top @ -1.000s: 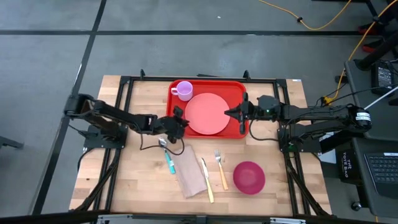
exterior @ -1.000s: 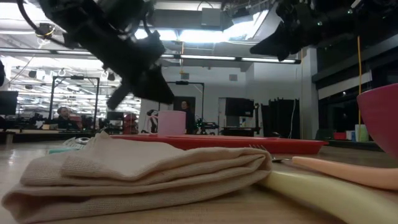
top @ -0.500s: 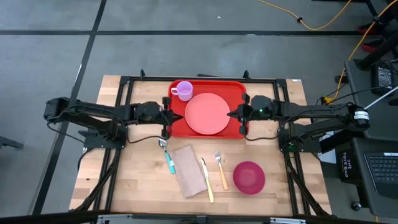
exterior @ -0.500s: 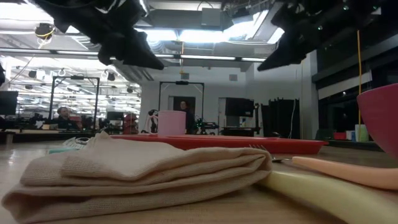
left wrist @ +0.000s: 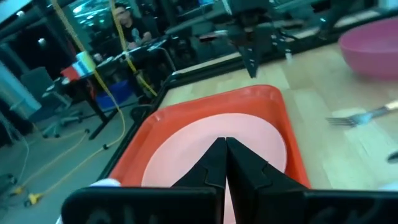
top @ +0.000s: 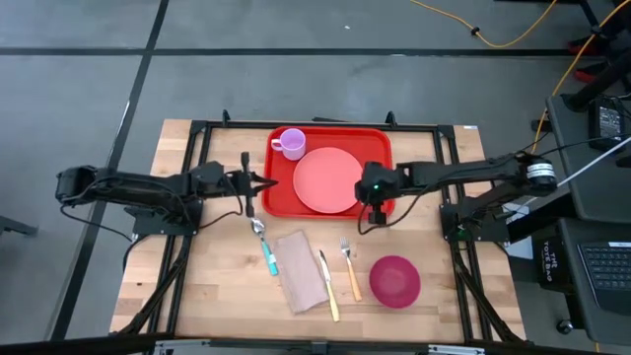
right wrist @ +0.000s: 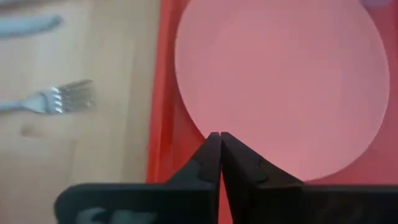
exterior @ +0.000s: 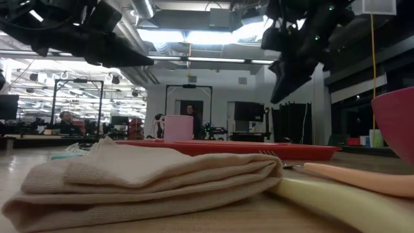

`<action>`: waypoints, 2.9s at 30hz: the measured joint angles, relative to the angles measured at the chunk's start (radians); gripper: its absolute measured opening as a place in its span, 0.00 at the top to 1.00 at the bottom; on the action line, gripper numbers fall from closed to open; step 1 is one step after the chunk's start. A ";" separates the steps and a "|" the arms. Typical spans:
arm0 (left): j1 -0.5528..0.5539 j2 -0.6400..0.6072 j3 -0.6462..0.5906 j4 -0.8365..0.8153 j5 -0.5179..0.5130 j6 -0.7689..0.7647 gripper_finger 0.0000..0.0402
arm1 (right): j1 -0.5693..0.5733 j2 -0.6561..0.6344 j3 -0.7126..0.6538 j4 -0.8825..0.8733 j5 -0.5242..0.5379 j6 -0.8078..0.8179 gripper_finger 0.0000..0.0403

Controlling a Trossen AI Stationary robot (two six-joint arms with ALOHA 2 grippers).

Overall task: Set up tray
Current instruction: Put the light pink plate in the middle of the red tray

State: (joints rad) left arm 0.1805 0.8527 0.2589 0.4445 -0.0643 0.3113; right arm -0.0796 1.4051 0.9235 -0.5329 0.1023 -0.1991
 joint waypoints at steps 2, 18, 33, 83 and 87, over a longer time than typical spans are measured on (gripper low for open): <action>0.013 -0.019 -0.010 0.000 -0.001 -0.033 0.99 | 0.005 0.023 0.003 0.003 0.020 -0.024 0.93; 0.032 -0.033 -0.024 -0.055 -0.001 -0.092 0.99 | 0.010 0.243 0.003 -0.007 0.216 -0.203 0.69; 0.031 -0.032 -0.024 -0.060 -0.001 -0.092 1.00 | 0.018 0.317 0.003 0.057 0.277 -0.285 0.68; 0.031 -0.032 -0.024 -0.061 0.005 -0.108 1.00 | 0.018 0.383 0.004 0.142 0.313 -0.303 0.68; 0.031 -0.032 -0.025 -0.061 0.006 -0.108 0.99 | 0.018 0.383 0.004 0.144 0.312 -0.303 0.68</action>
State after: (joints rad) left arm 0.2111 0.8207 0.2344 0.3836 -0.0586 0.2035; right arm -0.0616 1.7878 0.9276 -0.3893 0.4141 -0.5023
